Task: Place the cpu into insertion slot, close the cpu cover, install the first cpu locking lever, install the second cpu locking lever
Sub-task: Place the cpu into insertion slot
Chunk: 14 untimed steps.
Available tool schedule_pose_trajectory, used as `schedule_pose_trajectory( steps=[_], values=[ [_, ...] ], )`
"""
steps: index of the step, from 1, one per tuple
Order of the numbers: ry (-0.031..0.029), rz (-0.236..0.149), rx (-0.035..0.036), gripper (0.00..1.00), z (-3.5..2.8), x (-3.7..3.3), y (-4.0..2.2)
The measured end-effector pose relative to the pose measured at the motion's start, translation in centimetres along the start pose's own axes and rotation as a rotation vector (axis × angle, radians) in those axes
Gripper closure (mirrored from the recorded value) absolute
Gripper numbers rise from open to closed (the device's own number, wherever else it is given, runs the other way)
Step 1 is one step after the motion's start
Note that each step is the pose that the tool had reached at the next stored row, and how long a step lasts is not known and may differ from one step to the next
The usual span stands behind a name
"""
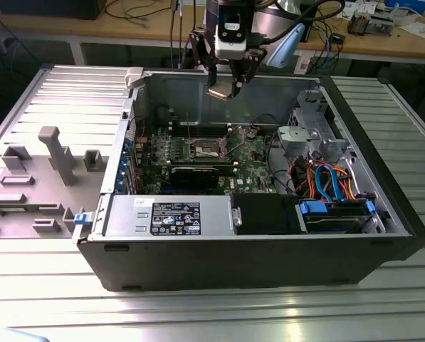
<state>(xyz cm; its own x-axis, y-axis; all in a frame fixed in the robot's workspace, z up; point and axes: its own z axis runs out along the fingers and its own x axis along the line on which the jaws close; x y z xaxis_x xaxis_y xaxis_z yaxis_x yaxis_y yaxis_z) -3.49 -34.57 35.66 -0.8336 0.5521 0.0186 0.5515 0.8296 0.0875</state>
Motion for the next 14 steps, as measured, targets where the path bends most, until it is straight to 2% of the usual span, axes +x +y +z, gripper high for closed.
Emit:
schedule_pose_trajectory(
  steps=[3, 14],
  values=[
    [-0.001, 0.012, -0.0002, 0.46, 0.03, 0.0, 0.0],
    [-0.0011, 0.012, -0.0003, 0.46, 0.04, -0.01, -0.02]
  ],
)
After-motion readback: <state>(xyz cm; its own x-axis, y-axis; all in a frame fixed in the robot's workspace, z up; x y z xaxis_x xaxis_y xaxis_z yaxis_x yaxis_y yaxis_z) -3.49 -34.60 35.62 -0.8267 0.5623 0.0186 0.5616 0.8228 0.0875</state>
